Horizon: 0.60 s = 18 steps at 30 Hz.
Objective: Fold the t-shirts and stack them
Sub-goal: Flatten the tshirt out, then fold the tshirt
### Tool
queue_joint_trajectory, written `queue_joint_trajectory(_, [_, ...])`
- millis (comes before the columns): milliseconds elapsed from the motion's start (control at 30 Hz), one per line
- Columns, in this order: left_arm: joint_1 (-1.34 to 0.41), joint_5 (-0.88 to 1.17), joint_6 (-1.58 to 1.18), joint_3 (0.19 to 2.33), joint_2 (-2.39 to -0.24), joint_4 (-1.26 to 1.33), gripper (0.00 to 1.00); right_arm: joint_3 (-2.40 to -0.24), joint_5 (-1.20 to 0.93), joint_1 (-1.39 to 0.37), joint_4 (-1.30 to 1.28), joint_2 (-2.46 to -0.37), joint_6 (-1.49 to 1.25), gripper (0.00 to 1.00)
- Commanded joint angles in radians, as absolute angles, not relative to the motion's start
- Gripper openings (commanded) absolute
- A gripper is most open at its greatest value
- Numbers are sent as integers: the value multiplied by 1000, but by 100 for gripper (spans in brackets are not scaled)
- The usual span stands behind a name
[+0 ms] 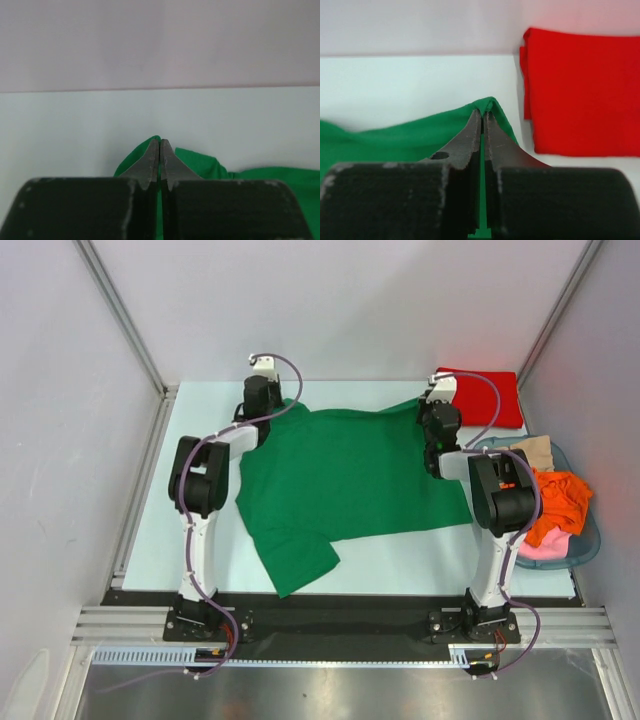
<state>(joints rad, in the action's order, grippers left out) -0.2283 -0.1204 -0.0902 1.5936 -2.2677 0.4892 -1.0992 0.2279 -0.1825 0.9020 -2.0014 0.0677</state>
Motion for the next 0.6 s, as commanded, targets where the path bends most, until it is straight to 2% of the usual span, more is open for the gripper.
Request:
queue_joint_trajectory(0, [-224,-121,-126,1660,-2232,551,0,-1160,225,-181,997,-2002,63,0])
queue_joint_trajectory(300, [-225,-100,-216,1625,-2142,419,0,-1300,150,-120,921,-2097,43,0])
queue_joint_trajectory(567, [-224,-135,-282,1485,-2005,385,0,-1413,46,-69,776,-2155,23,0])
